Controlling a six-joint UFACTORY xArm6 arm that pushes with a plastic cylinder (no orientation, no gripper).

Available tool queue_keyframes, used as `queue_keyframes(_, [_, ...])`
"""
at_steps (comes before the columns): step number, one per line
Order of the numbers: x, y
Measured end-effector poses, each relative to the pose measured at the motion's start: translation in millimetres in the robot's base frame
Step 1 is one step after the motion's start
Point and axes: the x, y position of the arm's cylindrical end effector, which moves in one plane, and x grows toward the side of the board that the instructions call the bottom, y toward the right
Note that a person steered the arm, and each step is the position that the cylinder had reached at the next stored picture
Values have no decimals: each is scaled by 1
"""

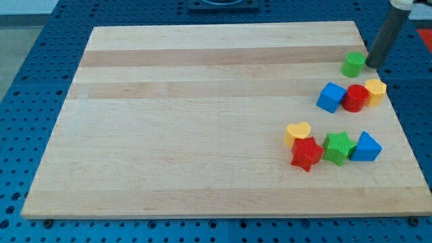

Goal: Keep the green circle at the top side of the blue cube

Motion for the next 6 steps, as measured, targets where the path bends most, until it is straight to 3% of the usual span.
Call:
queue_keyframes(3, [-6, 8])
queue_keyframes(6, [-14, -31])
